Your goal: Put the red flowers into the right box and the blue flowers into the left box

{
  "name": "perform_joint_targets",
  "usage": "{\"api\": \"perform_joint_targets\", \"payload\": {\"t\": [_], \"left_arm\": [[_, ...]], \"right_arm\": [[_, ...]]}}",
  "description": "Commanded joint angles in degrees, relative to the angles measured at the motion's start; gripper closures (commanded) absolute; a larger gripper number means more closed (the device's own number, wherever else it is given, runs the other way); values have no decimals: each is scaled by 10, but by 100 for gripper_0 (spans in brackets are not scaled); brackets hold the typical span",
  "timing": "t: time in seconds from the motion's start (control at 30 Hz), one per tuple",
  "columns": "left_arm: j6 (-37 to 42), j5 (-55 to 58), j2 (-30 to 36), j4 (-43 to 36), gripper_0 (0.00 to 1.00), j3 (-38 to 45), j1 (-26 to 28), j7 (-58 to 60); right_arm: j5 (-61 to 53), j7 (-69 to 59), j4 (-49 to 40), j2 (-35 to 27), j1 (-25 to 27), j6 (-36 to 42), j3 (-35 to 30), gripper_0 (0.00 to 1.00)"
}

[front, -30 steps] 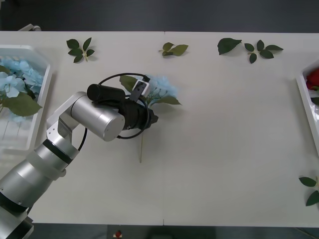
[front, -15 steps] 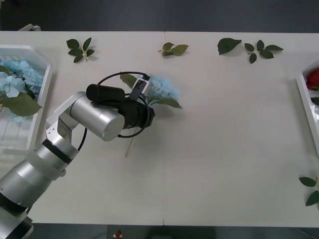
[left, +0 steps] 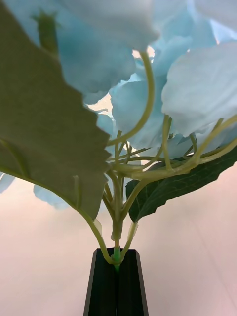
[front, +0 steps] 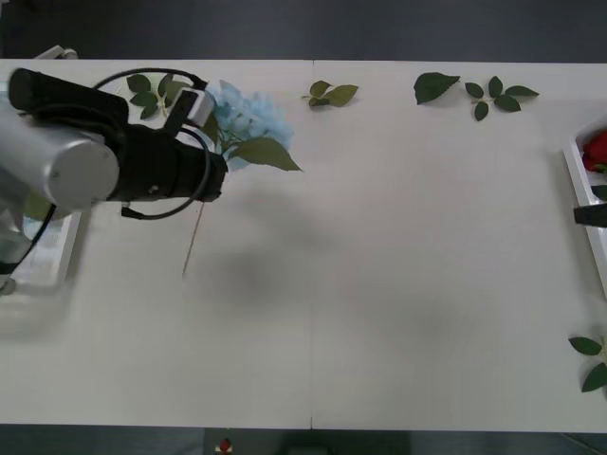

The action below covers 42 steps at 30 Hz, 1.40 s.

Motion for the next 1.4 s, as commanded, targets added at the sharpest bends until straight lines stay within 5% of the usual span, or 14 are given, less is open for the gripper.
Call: {"api": "perform_joint_targets", "payload": {"t": [0.03, 0.37, 0.6, 1.0, 1.27, 1.4], "left_arm": [[52, 48, 57, -48, 100, 100, 16, -6], [116, 70, 135, -42, 100, 375, 108, -89], [85, 70, 154, 34, 100, 455, 164, -176], [-69, 60, 154, 192, 100, 411, 188, -310], [-133, 56, 154, 227, 100, 361, 188, -323], [-133, 70, 154, 227, 65, 361, 189, -326]], "right_arm": [[-69, -24, -59, 0, 26, -10, -18, 0], [-281, 137, -121, 24, 47, -11, -19, 0], [-376, 277, -154, 49, 54, -11, -14, 0], [-412, 452, -171, 54, 45, -11, 30, 0], [-432, 463, -170, 54, 45, 4, 39, 0], [-453, 456, -147, 54, 32, 20, 51, 0]]}}
